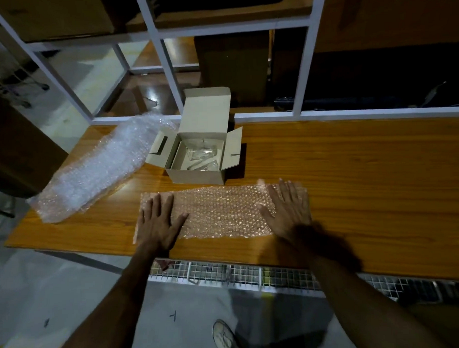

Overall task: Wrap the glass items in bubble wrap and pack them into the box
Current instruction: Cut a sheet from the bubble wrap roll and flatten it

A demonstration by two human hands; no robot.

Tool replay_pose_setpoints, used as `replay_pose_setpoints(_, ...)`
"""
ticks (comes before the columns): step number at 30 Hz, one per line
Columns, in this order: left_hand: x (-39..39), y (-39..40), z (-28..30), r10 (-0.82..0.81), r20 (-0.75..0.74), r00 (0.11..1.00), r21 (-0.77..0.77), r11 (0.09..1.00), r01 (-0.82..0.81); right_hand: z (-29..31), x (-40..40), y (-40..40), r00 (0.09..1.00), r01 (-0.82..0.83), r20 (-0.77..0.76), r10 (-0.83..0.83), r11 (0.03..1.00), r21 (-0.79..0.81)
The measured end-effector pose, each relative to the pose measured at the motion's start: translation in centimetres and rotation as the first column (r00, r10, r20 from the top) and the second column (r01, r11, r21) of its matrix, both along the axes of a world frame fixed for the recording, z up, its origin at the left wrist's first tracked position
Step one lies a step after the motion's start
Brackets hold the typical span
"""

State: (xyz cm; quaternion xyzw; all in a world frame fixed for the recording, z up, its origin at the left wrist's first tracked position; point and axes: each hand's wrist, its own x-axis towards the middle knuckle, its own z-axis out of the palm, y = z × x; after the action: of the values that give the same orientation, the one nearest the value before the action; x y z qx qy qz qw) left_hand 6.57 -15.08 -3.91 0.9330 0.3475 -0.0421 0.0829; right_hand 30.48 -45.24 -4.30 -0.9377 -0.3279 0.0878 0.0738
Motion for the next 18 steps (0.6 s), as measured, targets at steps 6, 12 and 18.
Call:
replay_pose_setpoints(6,-0.9,2.1,-1.4,-0.034,-0.071,0.997,0.014,0.999,0.035,-0.2,1.4,-2.0,1.0,-0.002,-0.002,0.002,1.0,-0.003)
replay_pose_setpoints(12,0.6,-0.3,0.3,0.034,-0.018,0.999,0.031,0.999,-0.033,0.4,1.1,-1.1,0.998,0.053,0.027,-0.052,0.998,-0.024)
replay_pose_setpoints(18,6.2,-5.8,2.0,-0.006,0.085,0.996,-0.043,0.999,0.01,1.7,-4.0,6.4,0.995,-0.072,0.079,0.06,0.984,0.161)
